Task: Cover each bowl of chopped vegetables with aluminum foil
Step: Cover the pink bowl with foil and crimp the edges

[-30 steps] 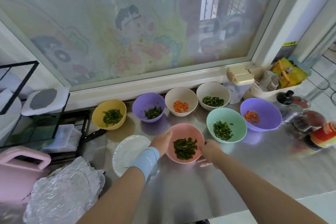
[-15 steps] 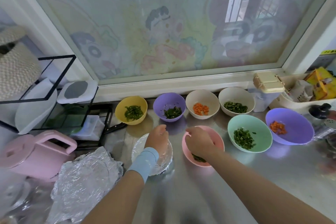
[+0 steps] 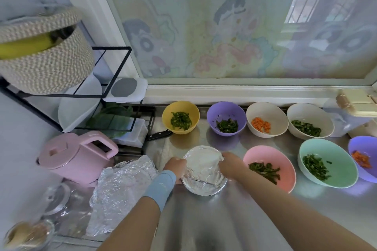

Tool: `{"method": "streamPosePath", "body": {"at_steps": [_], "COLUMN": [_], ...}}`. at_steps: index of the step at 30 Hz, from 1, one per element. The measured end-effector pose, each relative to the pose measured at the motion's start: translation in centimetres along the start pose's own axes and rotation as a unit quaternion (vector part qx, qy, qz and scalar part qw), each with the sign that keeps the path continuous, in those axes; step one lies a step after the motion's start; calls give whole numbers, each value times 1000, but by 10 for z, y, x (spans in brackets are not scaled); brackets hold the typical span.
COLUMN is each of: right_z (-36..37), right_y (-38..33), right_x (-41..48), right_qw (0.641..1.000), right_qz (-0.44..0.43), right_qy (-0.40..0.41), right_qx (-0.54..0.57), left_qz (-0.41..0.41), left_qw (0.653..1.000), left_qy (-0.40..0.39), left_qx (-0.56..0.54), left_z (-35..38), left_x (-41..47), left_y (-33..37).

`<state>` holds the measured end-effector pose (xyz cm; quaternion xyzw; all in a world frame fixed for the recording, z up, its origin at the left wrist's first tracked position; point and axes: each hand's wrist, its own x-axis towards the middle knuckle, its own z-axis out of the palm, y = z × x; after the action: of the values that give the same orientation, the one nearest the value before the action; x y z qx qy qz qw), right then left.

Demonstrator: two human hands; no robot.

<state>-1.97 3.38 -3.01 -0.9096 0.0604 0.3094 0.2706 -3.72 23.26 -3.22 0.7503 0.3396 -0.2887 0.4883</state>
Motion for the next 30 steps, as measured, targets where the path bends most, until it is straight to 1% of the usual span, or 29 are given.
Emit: {"method": "streamPosePath", "body": {"at_steps": [3,9,12,14,17,19,24,28,30], "right_z": [6,21,23,26,31,34,43,43,39], "right_y": [-18,-61,-85,-96,-109,-115,-126,-125,-118], "right_x": [8,21,19,21,25,27,30,31,30], "right_qw": [999,987,976,975,973,971,970,977,979], "right_qz": [13,21,37,43,46,45,24,16,23], "right_qy": [-1,-6,-1,-1,-12,-16,-10,-21,-25], "right_qx": [32,156,212,219,224,234,243,210,202], "left_qz": [29,70,86,112,114,113,125,114,137], "left_qw": [999,992,990,989,986,985,985,982,969], "left_qy": [28,102,103,91,98,107,113,120,160], "left_qx": [1,-30,-37,-16,-67,-71,-28,91,131], "left_z": [-18,-67,-90,-102,-111,-113,-117,-118,-115], "left_x": [14,10,19,22,23,27,25,22,17], "left_y": [-3,-1,-4,-3,-4,-8,-10,-9,-5]}}
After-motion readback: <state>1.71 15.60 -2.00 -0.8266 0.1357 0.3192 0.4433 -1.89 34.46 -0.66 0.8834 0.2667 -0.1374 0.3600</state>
